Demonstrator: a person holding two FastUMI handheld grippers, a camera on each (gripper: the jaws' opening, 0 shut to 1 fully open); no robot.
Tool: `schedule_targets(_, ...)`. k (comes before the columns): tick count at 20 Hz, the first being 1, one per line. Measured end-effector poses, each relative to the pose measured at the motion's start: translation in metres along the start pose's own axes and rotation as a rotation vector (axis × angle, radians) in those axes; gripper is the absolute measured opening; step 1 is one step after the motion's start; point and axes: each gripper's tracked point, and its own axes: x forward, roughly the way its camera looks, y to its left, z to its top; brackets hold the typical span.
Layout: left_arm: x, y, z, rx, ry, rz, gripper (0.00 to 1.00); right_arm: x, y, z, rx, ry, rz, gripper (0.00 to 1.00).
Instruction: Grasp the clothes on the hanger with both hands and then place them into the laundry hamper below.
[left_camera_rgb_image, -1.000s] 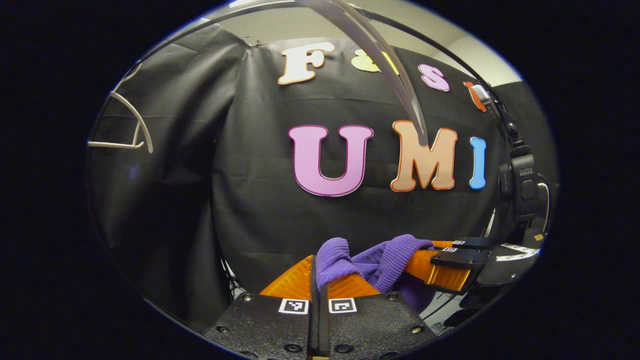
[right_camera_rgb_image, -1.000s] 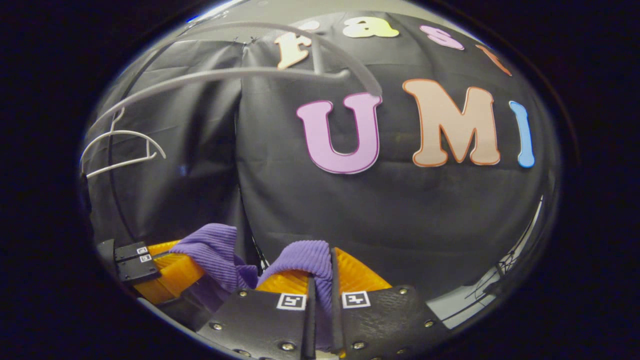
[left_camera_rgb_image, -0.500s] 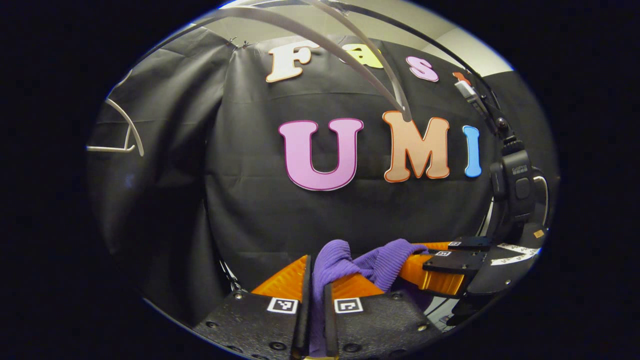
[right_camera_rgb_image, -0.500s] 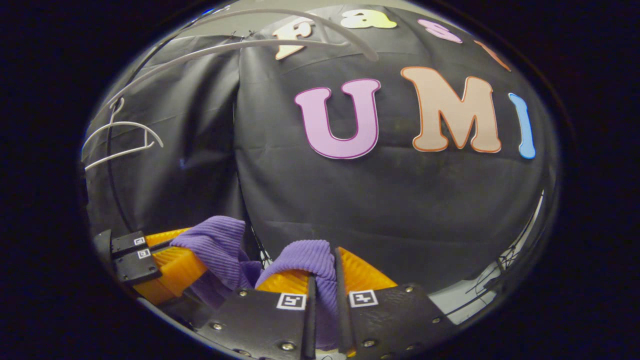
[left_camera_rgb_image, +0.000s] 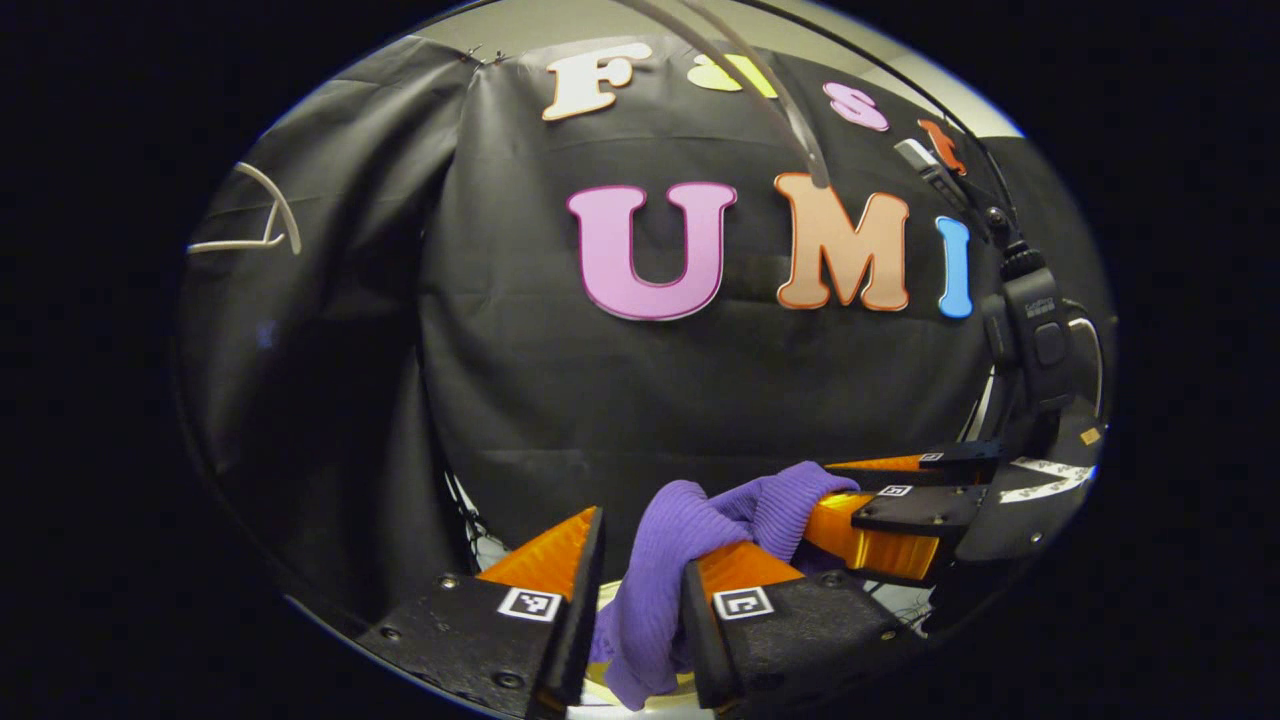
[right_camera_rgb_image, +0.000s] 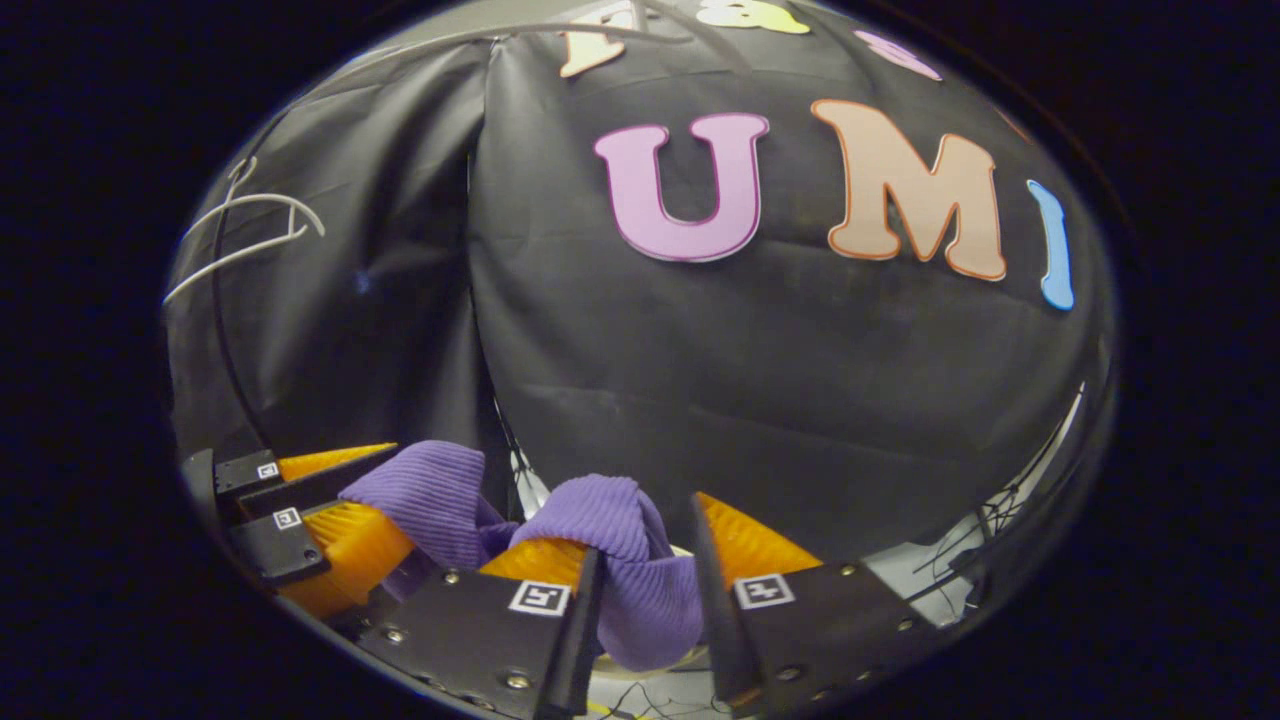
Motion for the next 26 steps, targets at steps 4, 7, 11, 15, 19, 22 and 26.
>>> schedule_targets(4,0.004,-0.007,-0.035,0.024,0.113,0.019,0.70,0.002,0.000,-0.029,-0.024,0.082,0.013,0.51)
schedule_targets(7,0.002,-0.007,-0.064,0.032,0.202,0.029,0.83,-0.004,0.005,-0.036,-0.003,0.076,0.025,0.51)
schedule_targets(11,-0.003,-0.008,-0.084,-0.005,0.257,0.029,0.92,-0.005,0.005,-0.029,-0.013,0.061,0.029,0.51)
schedule_targets(15,-0.004,-0.011,-0.080,-0.013,0.230,0.025,0.96,-0.018,0.004,-0.028,-0.016,0.049,0.023,0.51)
schedule_targets(19,-0.006,-0.012,-0.067,-0.017,0.204,0.024,0.96,-0.023,-0.001,-0.025,-0.007,0.038,0.010,0.51)
schedule_targets(22,-0.009,-0.016,-0.051,-0.017,0.166,0.014,0.96,-0.034,-0.004,-0.014,0.002,0.003,0.002,0.51)
schedule_targets(26,-0.017,-0.027,-0.021,-0.018,0.101,-0.002,0.96,-0.049,-0.010,0.008,0.006,-0.053,-0.016,0.51)
